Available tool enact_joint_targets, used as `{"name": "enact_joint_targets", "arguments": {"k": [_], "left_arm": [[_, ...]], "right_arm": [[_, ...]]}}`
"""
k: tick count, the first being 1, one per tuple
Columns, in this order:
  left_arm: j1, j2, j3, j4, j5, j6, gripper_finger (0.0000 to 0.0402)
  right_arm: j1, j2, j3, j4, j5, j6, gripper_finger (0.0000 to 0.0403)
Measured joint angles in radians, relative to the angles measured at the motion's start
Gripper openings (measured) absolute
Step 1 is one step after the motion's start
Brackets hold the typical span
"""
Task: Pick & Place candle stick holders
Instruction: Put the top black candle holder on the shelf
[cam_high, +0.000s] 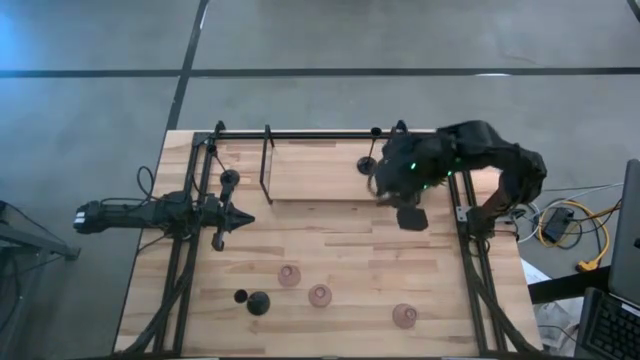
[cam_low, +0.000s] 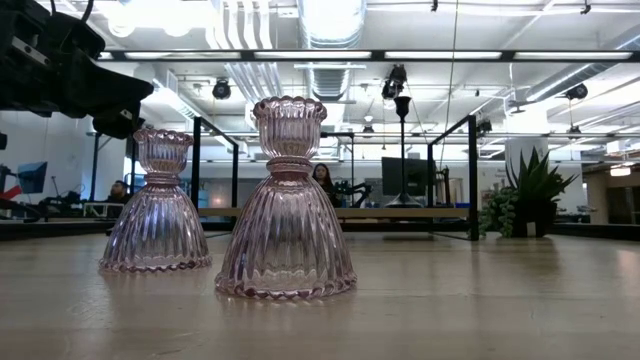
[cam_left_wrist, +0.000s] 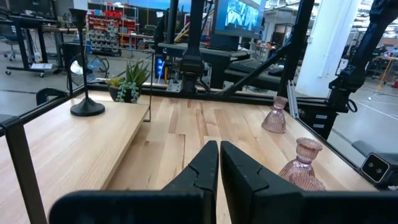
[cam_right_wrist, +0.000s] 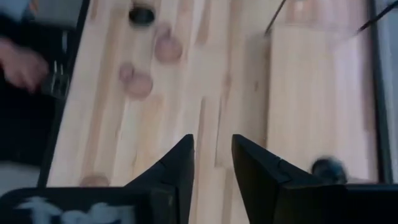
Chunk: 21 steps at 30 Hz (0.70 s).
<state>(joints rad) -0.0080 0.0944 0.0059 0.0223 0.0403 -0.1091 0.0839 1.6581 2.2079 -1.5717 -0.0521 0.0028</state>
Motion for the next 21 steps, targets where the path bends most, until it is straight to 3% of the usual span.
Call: {"name": "enact_joint_targets", "arguments": {"k": [15, 21], "left_arm": [[0.0, 0.0, 0.0, 0.0, 0.0, 0.0, 0.0023], [0.0, 0.0, 0.0, 0.0, 0.0, 0.0, 0.0023]], "right_arm": [[0.157, -0.092, -0.48, 0.006, 0.01, 0.461, 0.0051], [0.255, -0.185, -0.681, 0.149, 0.175, 0.466, 0.0025]]}}
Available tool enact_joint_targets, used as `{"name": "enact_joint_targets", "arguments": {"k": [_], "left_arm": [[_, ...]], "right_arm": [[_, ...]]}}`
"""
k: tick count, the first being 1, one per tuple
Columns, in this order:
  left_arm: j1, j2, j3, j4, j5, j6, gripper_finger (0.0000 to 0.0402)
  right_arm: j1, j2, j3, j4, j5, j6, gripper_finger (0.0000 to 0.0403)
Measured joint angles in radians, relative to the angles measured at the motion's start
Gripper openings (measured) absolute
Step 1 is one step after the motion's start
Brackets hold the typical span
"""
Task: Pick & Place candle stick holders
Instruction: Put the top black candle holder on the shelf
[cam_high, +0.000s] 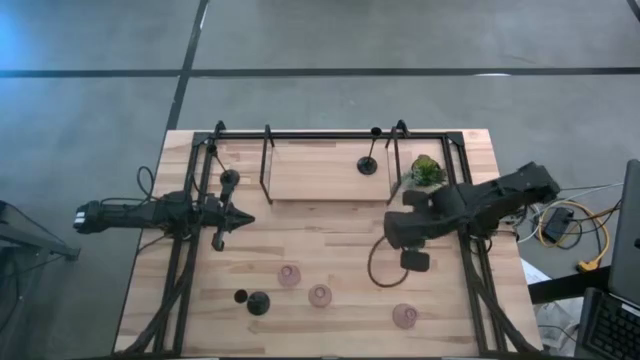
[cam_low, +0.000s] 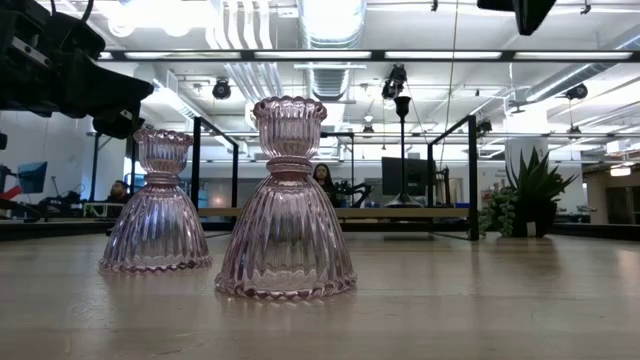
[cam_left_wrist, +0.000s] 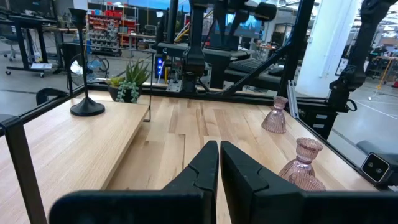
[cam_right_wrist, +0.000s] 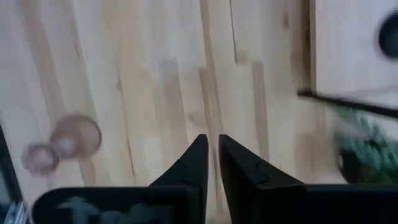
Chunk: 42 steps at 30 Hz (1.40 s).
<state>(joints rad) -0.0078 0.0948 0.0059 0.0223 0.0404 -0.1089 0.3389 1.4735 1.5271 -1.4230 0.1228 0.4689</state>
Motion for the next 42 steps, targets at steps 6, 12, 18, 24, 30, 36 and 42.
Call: {"name": "enact_joint_targets", "arguments": {"k": [6, 12, 18, 24, 30, 36, 42], "left_arm": [[0.0, 0.0, 0.0, -0.008, -0.001, 0.017, 0.0023], [0.0, 0.002, 0.0, -0.007, -0.001, 0.021, 0.0023], [0.0, 0.002, 0.0, -0.001, -0.001, 0.021, 0.0023], [0.0, 0.002, 0.0, 0.052, 0.002, 0.017, 0.0023], [0.0, 0.003, 0.014, 0.03, 0.003, -0.136, 0.0023], [0.0, 0.003, 0.103, -0.056, -0.023, -0.058, 0.0023], [0.0, 0.005, 0.3, -0.502, -0.417, -0.186, 0.0023]], "right_arm": [[-0.008, -0.202, -0.225, 0.276, 0.009, 0.003, 0.0009], [-0.046, -0.415, -0.425, 0.398, 0.061, 0.033, 0.0008], [-0.053, -0.564, -0.575, 0.471, 0.302, 0.032, 0.0008], [-0.051, -0.637, -0.654, 0.473, 0.35, 0.03, 0.0008], [-0.051, -0.648, -0.68, 0.472, 0.352, 0.029, 0.0008], [-0.051, -0.634, -0.68, 0.477, 0.352, 0.029, 0.0008], [-0.051, -0.634, -0.68, 0.481, 0.352, 0.025, 0.0008]]}}
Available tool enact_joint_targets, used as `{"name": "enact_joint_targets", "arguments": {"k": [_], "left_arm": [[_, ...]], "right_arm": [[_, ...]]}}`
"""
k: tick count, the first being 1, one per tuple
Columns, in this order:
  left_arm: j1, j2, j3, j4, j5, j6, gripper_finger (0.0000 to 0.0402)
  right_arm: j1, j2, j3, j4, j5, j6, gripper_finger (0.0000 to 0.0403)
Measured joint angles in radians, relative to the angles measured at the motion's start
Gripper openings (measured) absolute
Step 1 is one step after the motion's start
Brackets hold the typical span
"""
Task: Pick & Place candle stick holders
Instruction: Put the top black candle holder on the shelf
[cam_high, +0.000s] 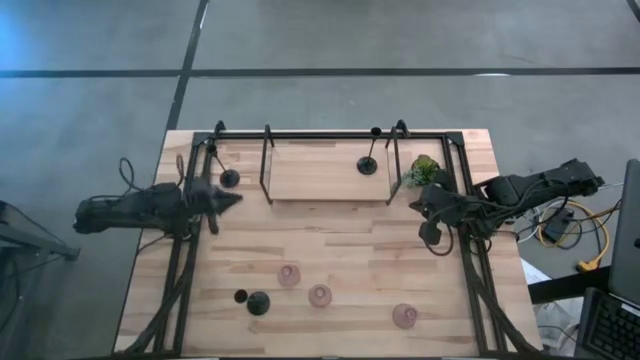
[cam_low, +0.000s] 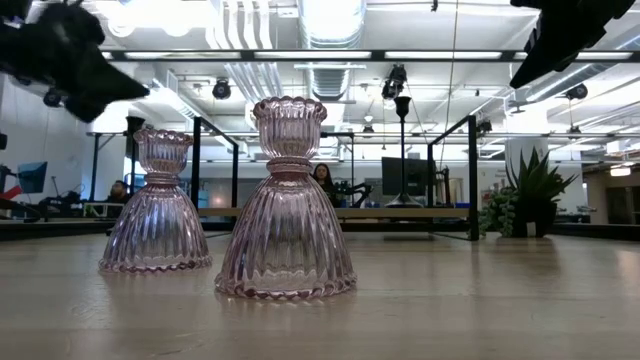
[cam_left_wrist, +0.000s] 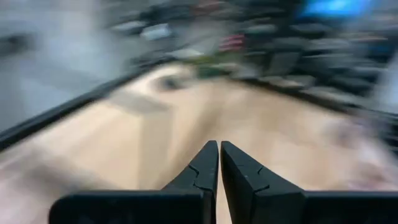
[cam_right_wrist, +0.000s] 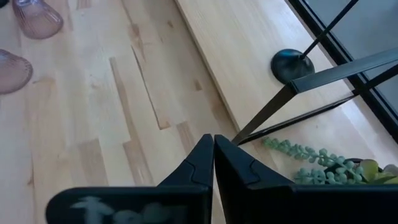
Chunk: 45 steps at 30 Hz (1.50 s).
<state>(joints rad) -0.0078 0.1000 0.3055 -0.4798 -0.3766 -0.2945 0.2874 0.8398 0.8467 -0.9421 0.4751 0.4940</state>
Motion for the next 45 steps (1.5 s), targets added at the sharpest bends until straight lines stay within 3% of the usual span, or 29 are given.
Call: {"name": "enact_joint_targets", "arguments": {"k": [1, 3, 6, 10, 15, 21, 31, 36, 41, 45], "left_arm": [[0.0, 0.002, 0.02, -0.037, -0.088, -0.04, 0.0023], [0.0, 0.002, 0.05, -0.042, -0.171, -0.069, 0.0023], [0.0, 0.019, 0.129, -0.029, -0.175, -0.048, 0.0023], [0.0, 0.084, 0.285, -0.123, -0.187, 0.114, 0.0023], [0.0, 0.256, 0.488, -0.365, -0.258, 0.167, 0.0033], [0.0, 0.506, 0.638, -0.622, -0.371, 0.208, 0.008], [0.039, 0.795, 0.804, -0.825, -0.381, 0.21, 0.015], [0.066, 0.802, 0.796, -0.822, -0.345, 0.011, 0.0152], [0.067, 0.702, 0.688, -0.749, -0.563, -0.341, 0.0151], [0.066, 0.666, 0.588, -0.739, -0.564, -0.591, 0.0151]], "right_arm": [[0.0, 0.0, 0.0, 0.0, 0.005, 0.0, 0.0008], [0.0, 0.0, 0.0, 0.003, 0.034, 0.0, 0.0008], [0.0, 0.0, 0.0, 0.007, 0.075, 0.0, 0.0008], [0.0, 0.0, 0.0, 0.011, 0.123, 0.0, 0.0008], [0.0, 0.0, 0.0, 0.038, 0.132, 0.003, 0.0009], [0.0, 0.0, 0.0, 0.067, 0.157, 0.001, 0.0009], [0.0, 0.0, 0.0, 0.067, 0.157, 0.001, 0.0009], [0.0, 0.0, 0.0, 0.066, 0.156, 0.004, 0.0009], [0.0, 0.0, 0.0, 0.067, 0.157, 0.001, 0.0009], [0.0, 0.0, 0.0, 0.066, 0.156, 0.001, 0.0009]]}}
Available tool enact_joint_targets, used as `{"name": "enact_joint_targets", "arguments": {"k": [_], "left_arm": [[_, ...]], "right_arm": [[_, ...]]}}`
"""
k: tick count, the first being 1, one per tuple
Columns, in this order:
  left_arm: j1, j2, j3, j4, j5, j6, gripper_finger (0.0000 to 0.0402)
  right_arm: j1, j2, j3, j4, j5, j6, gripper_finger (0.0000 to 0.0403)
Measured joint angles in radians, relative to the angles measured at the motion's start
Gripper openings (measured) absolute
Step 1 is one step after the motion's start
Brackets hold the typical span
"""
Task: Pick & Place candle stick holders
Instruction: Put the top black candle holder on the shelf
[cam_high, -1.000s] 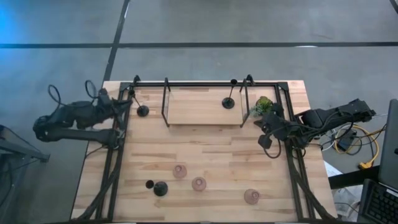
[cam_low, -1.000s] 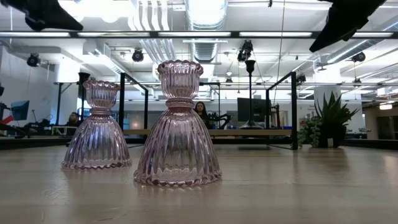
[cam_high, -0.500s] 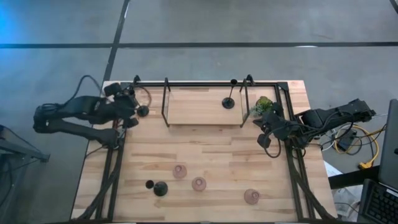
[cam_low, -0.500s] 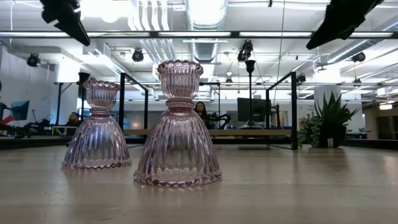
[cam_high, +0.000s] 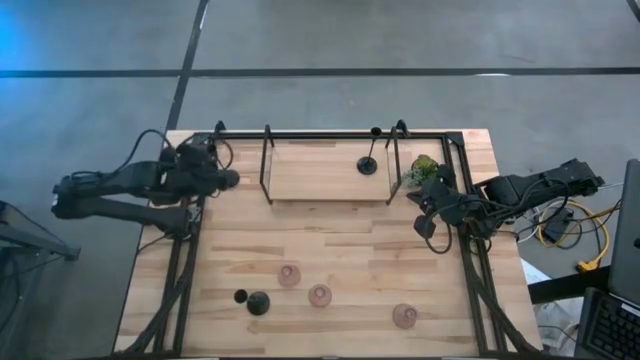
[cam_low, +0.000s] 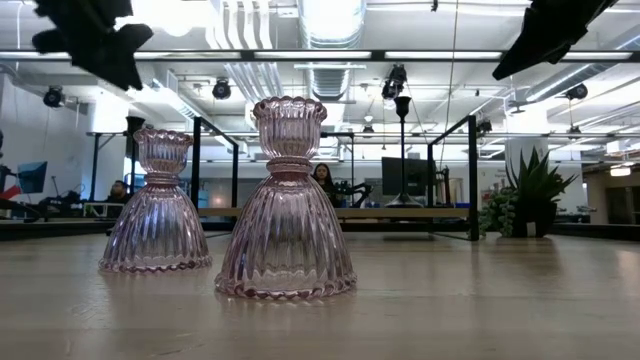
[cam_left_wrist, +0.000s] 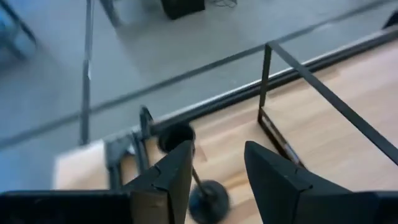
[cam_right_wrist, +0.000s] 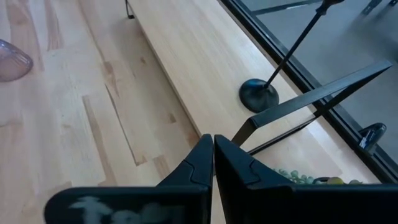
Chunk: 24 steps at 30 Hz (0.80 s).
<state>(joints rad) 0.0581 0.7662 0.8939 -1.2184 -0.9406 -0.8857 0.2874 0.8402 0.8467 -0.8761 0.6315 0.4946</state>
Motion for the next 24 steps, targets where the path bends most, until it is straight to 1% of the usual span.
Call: {"name": "enact_joint_targets", "arguments": {"k": [3, 6, 13, 15, 18, 24], "left_arm": [[-0.001, 0.0, -0.078, 0.014, 0.017, -0.123, 0.0151], [-0.001, 0.001, -0.148, 0.066, 0.026, -0.192, 0.0151], [-0.001, 0.013, -0.295, 0.297, 0.021, -0.227, 0.0151], [-0.001, 0.015, -0.329, 0.325, 0.002, -0.246, 0.0151], [0.001, 0.023, -0.378, 0.327, -0.036, -0.314, 0.0152], [0.002, 0.023, -0.461, 0.338, -0.064, -0.429, 0.0152]], "right_arm": [[0.0, 0.0, 0.0, 0.0, 0.0, -0.002, 0.0009], [0.0, 0.0, 0.0, 0.0, 0.0, -0.005, 0.0009], [0.0, 0.0, 0.0, 0.0, 0.0, -0.005, 0.0009], [0.0, 0.0, 0.0, 0.0, 0.0, -0.005, 0.0009], [0.0, 0.0, 0.0, -0.001, 0.0, -0.005, 0.0009], [0.0, 0.0, 0.0, -0.001, 0.001, -0.008, 0.0009]]}}
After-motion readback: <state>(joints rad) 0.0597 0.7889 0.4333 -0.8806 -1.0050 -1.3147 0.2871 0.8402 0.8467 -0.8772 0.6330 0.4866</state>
